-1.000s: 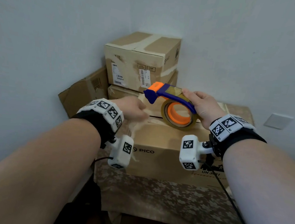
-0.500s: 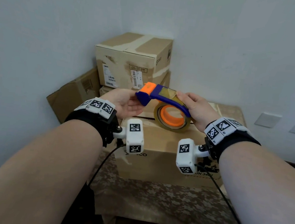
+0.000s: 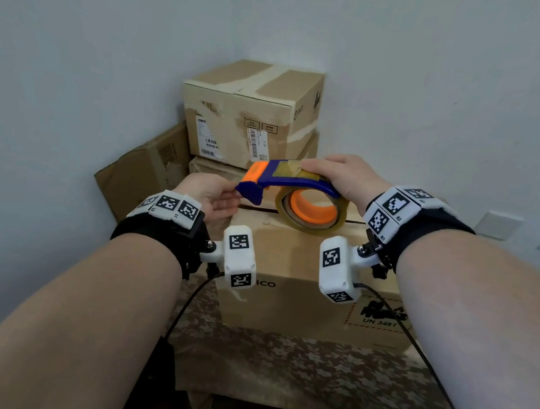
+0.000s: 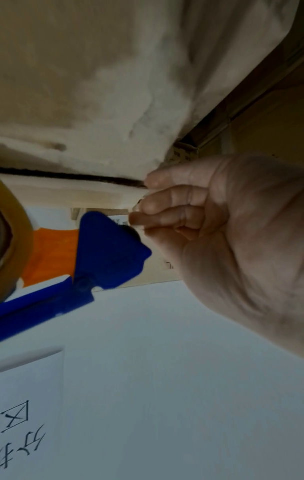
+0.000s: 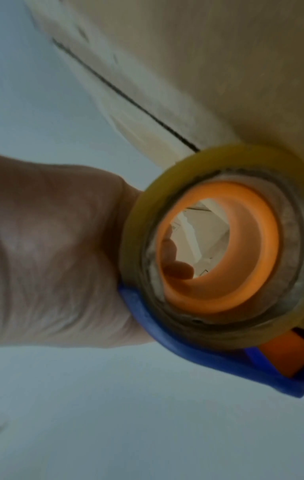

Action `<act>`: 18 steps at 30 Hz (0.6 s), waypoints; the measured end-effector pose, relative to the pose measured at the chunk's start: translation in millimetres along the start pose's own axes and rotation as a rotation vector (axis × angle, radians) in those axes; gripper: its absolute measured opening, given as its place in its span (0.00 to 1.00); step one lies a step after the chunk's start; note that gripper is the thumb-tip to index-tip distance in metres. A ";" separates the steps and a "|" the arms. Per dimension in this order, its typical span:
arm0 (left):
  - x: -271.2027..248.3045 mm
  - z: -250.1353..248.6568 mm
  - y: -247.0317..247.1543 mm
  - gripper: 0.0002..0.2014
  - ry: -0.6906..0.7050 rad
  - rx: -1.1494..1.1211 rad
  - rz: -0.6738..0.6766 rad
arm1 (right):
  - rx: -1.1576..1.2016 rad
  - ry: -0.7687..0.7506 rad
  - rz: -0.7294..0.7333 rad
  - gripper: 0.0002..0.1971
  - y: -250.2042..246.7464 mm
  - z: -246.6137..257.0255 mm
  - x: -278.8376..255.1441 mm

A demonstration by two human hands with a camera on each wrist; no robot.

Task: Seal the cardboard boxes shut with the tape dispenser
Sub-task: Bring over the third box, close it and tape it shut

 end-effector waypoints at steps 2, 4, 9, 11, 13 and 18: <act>0.4 0.9 -6.0 0.09 0.001 0.000 -0.005 | -0.060 -0.003 0.020 0.17 4.7 6.0 1.5; 1.7 1.9 -12.2 0.08 -0.003 -0.003 -0.013 | -0.091 -0.004 0.036 0.17 9.2 11.8 2.3; 10.3 -4.4 -44.9 0.09 0.035 0.022 -0.082 | -0.187 0.018 0.033 0.25 5.8 13.4 6.6; 13.7 -1.7 -51.2 0.09 0.036 0.053 -0.077 | -0.248 0.025 0.044 0.24 6.4 11.3 6.9; 14.6 2.9 -53.5 0.08 0.023 0.063 -0.056 | -0.304 0.022 0.042 0.21 7.9 12.8 7.4; 15.2 11.2 -56.1 0.08 -0.064 0.082 0.040 | -0.376 0.032 0.016 0.26 9.7 20.1 9.9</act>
Point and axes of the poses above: each hand's wrist, its own x-axis towards the middle knuckle, its own y-axis out of the palm, z = x × y, the point moved 9 cm from there along x, towards the middle knuckle, and after that the axes turned 14 degrees about -x, right-handed, at the moved point
